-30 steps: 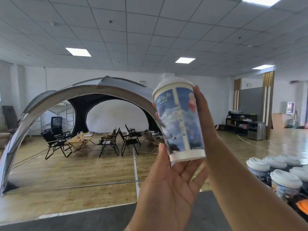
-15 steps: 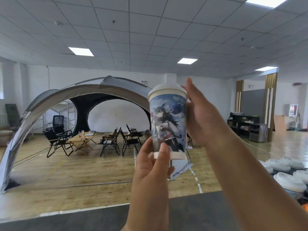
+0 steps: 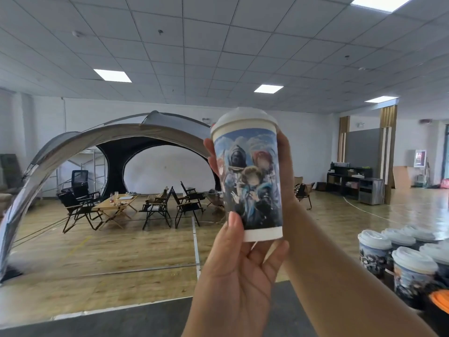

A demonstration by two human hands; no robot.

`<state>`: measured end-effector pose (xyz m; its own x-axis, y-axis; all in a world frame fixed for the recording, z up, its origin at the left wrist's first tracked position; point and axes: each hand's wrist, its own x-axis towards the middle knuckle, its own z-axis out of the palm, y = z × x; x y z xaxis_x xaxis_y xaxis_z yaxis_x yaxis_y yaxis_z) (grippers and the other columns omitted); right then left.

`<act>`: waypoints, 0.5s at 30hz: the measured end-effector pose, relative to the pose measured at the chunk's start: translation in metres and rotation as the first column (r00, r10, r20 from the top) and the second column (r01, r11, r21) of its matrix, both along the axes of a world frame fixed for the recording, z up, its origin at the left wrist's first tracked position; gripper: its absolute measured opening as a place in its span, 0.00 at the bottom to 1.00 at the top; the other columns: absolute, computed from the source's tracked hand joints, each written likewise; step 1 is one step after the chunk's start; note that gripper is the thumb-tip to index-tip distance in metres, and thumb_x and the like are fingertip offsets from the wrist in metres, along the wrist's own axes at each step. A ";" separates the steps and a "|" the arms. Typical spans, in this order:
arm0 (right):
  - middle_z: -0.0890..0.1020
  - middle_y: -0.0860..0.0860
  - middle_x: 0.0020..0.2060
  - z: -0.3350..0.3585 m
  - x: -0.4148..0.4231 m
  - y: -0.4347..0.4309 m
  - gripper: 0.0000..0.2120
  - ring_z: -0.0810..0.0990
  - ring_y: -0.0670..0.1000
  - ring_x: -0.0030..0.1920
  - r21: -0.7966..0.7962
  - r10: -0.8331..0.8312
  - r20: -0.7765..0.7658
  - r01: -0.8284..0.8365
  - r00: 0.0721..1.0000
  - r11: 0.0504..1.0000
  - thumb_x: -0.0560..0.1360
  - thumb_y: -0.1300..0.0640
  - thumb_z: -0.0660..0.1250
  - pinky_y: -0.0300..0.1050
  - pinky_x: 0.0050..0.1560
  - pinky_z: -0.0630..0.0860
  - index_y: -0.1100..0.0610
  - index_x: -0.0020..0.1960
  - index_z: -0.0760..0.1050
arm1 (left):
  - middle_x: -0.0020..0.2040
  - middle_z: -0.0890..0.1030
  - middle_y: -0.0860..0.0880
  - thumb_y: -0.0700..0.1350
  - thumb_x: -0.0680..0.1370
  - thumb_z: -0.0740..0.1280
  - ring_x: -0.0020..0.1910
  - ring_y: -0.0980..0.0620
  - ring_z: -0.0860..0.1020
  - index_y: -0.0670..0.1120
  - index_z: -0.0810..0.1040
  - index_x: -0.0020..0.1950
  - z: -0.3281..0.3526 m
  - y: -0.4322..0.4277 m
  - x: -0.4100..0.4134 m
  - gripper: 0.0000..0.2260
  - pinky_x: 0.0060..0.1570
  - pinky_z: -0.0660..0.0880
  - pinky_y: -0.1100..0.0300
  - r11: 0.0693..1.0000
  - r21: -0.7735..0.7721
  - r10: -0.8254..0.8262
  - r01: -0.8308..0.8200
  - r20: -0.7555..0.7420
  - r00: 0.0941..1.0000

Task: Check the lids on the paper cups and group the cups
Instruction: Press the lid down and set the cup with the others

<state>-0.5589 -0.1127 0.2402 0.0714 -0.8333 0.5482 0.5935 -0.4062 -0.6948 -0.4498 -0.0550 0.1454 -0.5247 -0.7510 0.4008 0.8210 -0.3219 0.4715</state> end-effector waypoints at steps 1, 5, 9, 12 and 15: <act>0.79 0.56 0.54 0.001 -0.002 -0.001 0.25 0.78 0.57 0.54 0.006 -0.027 -0.023 0.027 0.999 1.000 0.76 0.38 0.59 0.55 0.60 0.73 0.57 0.60 0.77 | 0.54 0.83 0.37 0.49 0.47 0.86 0.45 0.43 0.84 0.42 0.85 0.51 -0.002 -0.003 0.001 0.34 0.38 0.81 0.50 0.998 -0.021 0.067 -0.067 -0.002 0.998; 0.79 0.57 0.61 0.003 -0.003 0.005 0.36 0.76 0.60 0.64 -0.055 -0.191 -0.224 0.183 0.956 0.982 0.72 0.33 0.62 0.64 0.70 0.66 0.58 0.70 0.70 | 0.51 0.85 0.47 0.50 0.49 0.84 0.46 0.51 0.84 0.50 0.77 0.58 -0.004 -0.010 0.011 0.38 0.38 0.80 0.61 0.888 -0.164 0.442 -0.431 0.035 0.896; 0.84 0.52 0.42 0.009 0.006 0.028 0.16 0.83 0.54 0.47 -0.272 -0.426 -0.346 0.345 0.836 0.898 0.74 0.43 0.61 0.60 0.63 0.74 0.53 0.46 0.82 | 0.49 0.84 0.52 0.50 0.53 0.77 0.45 0.54 0.84 0.57 0.74 0.56 -0.008 -0.013 0.012 0.32 0.37 0.78 0.67 0.780 -0.239 0.611 -0.579 0.088 0.787; 0.84 0.54 0.43 0.011 0.003 0.023 0.17 0.83 0.56 0.46 -0.215 -0.388 -0.300 0.335 0.871 0.917 0.76 0.43 0.64 0.58 0.59 0.77 0.55 0.50 0.83 | 0.50 0.85 0.51 0.55 0.54 0.80 0.47 0.52 0.84 0.56 0.77 0.58 -0.007 -0.009 0.013 0.33 0.40 0.81 0.57 0.871 -0.175 0.476 -0.460 0.062 0.877; 0.80 0.59 0.53 0.008 -0.003 0.012 0.35 0.80 0.61 0.54 -0.104 -0.078 -0.221 0.056 0.972 0.993 0.70 0.39 0.69 0.57 0.61 0.73 0.63 0.67 0.69 | 0.55 0.84 0.41 0.56 0.57 0.81 0.49 0.43 0.84 0.45 0.83 0.57 -0.005 -0.008 0.018 0.32 0.46 0.81 0.43 0.999 -0.046 0.003 -0.004 -0.011 1.000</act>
<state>-0.5617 -0.1009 0.2482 0.1473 -0.7842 0.6028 0.3961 -0.5117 -0.7624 -0.4318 -0.0628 0.1407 -0.5175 -0.7335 0.4407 0.8271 -0.2969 0.4772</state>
